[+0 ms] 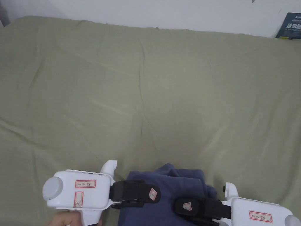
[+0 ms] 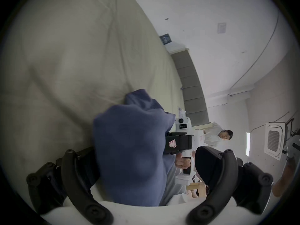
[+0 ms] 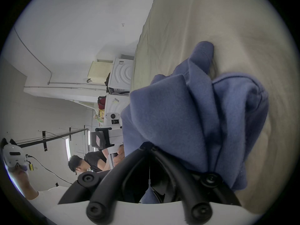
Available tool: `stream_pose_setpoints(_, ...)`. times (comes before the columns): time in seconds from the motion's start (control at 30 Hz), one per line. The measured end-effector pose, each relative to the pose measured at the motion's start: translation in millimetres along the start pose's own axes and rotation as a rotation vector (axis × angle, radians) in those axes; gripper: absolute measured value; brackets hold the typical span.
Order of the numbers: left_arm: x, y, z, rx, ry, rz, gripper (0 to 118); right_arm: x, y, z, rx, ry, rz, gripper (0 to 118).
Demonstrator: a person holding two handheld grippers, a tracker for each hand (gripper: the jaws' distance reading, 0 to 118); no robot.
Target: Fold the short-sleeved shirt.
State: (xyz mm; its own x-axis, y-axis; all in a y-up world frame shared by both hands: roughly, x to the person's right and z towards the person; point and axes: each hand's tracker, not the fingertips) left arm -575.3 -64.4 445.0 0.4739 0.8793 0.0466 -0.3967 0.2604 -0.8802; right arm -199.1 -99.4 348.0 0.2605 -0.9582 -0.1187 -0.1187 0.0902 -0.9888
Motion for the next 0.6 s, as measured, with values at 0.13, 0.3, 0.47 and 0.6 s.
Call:
stream_pose_setpoints(0.13,-8.4,1.9,9.3,0.023,0.12,0.005,35,-3.2,-2.0,2.6,0.013,-0.002,-0.002,2)
stream_pose_setpoints(0.3,-3.5,2.8,18.3,0.012,0.097,0.004,35,-23.7,-6.8,6.6,0.014,-0.066,0.065,2)
stream_pose_setpoints(0.47,2.5,15.6,68.6,0.047,0.185,-0.012,35,-46.9,-8.9,13.4,0.004,-0.111,0.164,2)
stream_pose_setpoints(0.6,-2.7,37.3,155.1,0.072,0.345,-0.019,35,-60.4,-6.9,19.6,0.013,-0.131,0.215,2)
